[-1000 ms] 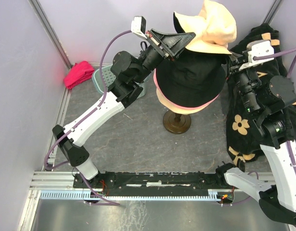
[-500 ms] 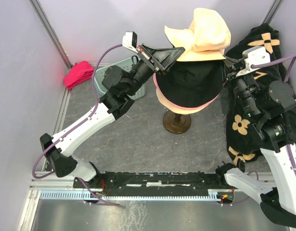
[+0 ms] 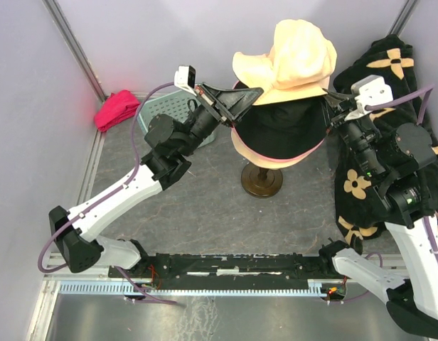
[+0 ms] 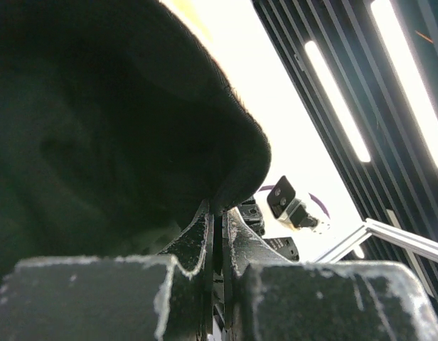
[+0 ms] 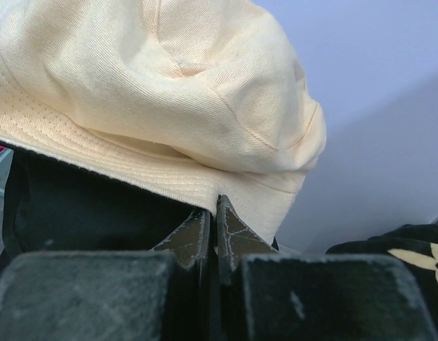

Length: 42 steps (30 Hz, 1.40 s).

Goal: Stack the hats
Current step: Stack the hat on the hat.

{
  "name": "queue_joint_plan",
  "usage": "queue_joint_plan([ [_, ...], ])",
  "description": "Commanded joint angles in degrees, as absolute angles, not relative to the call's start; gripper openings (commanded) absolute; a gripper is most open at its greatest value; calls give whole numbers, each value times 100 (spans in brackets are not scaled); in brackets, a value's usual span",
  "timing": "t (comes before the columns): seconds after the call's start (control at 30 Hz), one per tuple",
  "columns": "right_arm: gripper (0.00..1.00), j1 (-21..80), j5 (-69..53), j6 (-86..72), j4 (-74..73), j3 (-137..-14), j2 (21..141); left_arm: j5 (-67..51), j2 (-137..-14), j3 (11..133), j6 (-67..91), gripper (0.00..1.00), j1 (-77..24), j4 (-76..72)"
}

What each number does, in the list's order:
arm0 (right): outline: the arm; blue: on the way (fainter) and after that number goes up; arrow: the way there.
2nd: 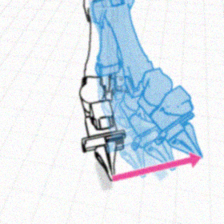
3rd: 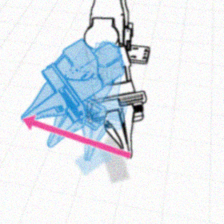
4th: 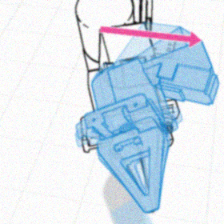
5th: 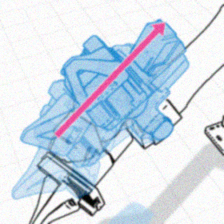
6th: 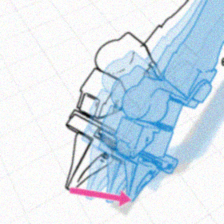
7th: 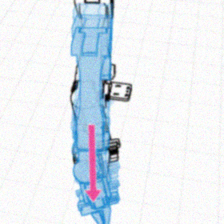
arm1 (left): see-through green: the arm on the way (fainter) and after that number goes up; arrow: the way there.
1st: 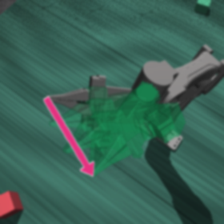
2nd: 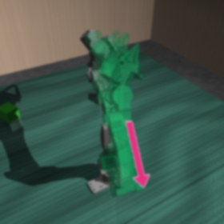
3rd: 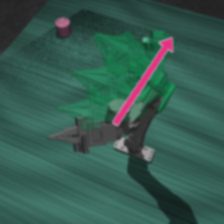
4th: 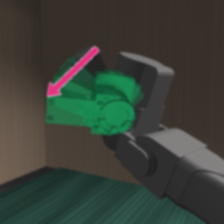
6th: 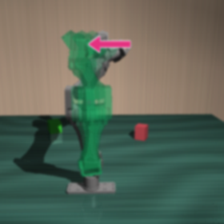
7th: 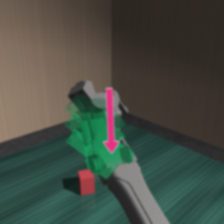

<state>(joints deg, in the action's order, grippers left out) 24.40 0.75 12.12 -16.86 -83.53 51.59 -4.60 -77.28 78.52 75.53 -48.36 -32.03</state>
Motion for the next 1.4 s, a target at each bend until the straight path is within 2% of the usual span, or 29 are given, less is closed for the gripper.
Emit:
queue_joint_plan([
  [0.0, 2, 2232, 1340, 1541, -1335, -8342, 4835, -153, -6879, 7588, 7821, 3, -4741, -4403],
  [0.63, 7, 2228, 1531, 1676, -1132, -7825, 4264, 53, -6339, 6567, 7862, 3, -4921, -4469],
  [0.7, 11, 2226, 1554, 1670, -1190, -7771, 4216, 86, -6296, 6418, 7894, 3, -4940, -4520],
  [0.8, 32, 2227, 1628, 1581, -1201, -7661, 4140, 81, -6321, 6253, 7973, 3, -4971, -4729],
  [0.87, 39, 2226, 1741, 1483, -1178, -7586, 4078, 55, -6337, 6208, 7974, 3, -4975, -4763],
  [1.1, 49, 2229, 2318, 761, -1274, -7475, 3895, -132, -6479, 6102, 8041, 3, -4974, -4915],
  [1.37, 59, 2232, 2926, -1795, -2111, -8028, 4203, -492, -6727, 6038, 8272, 3, -4972, -5102],
])
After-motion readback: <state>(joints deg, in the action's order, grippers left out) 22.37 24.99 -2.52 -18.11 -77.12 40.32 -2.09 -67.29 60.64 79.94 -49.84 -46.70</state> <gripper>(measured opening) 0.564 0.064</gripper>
